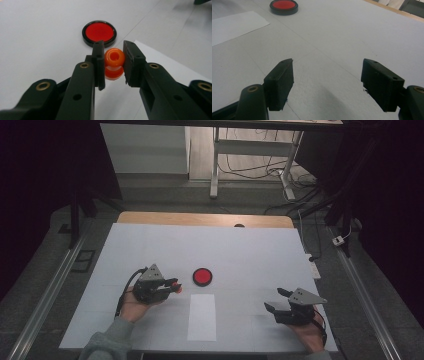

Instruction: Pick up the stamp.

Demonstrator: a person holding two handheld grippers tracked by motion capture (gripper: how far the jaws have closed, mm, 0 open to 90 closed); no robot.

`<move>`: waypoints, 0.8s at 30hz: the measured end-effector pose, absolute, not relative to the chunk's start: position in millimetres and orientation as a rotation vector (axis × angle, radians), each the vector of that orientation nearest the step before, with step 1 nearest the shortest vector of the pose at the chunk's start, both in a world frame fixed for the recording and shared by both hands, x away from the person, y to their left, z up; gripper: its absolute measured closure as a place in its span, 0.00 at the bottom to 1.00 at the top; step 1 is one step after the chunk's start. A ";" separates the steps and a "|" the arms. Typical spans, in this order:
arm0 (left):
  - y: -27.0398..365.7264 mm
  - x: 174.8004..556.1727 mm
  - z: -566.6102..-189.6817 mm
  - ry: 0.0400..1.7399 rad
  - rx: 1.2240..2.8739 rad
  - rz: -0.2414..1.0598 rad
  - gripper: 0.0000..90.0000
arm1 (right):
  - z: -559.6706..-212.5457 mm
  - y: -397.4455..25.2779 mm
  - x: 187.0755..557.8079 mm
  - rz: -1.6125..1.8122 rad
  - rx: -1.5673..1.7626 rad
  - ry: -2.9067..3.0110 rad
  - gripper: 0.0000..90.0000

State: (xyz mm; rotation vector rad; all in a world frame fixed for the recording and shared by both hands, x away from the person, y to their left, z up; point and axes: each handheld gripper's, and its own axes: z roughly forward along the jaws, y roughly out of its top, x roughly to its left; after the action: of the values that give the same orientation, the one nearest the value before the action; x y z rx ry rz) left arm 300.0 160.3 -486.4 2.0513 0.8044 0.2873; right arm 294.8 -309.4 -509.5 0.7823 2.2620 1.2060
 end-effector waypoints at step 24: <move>161.3 289.8 -462.0 0.716 1.902 0.169 0.80 | -510.3 -309.0 293.1 1.206 0.778 2.262 0.28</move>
State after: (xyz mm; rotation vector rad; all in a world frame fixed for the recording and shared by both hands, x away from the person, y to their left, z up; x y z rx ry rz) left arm 289.8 161.3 -462.0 1.9019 0.7164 0.1685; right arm 293.1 -309.0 -510.3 0.7784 2.2616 1.2064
